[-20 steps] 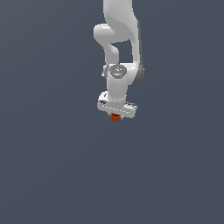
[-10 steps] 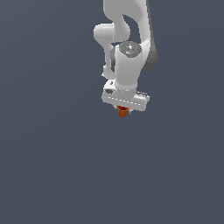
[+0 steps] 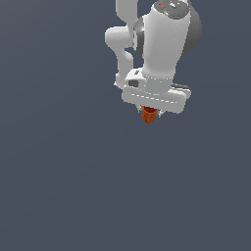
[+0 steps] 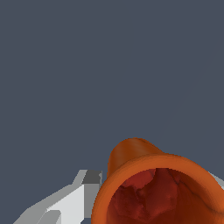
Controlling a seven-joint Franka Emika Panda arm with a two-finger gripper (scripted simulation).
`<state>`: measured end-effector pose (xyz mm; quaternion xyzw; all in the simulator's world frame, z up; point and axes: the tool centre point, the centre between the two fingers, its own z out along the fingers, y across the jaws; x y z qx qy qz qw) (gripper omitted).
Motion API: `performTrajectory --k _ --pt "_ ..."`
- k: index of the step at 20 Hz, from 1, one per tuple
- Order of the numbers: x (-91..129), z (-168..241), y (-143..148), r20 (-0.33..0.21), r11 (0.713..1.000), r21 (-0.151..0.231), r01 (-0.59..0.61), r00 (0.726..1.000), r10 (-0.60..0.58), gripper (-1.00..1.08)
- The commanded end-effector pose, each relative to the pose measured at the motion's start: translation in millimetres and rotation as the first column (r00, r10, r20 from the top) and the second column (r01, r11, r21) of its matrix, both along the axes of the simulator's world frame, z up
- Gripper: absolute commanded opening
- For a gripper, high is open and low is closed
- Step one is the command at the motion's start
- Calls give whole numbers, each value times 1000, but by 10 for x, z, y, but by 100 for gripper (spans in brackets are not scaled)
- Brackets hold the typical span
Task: Pick up the object and move it to a goal position.
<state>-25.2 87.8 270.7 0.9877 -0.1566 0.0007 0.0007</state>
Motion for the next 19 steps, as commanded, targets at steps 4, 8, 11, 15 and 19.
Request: performTrajectory --k 4,8,11,15,19 --pt "140 411 150 -1 1000 0 0 1000 0 -100" --pt "215 605 223 -1 1000 1 0 1000 0 -100" --pt "255 703 260 -1 1000 1 0 1000 0 -100" --pt "289 777 288 -1 1000 1 0 1000 0 -100" --pt "301 799 296 -1 1000 1 0 1000 0 -100"
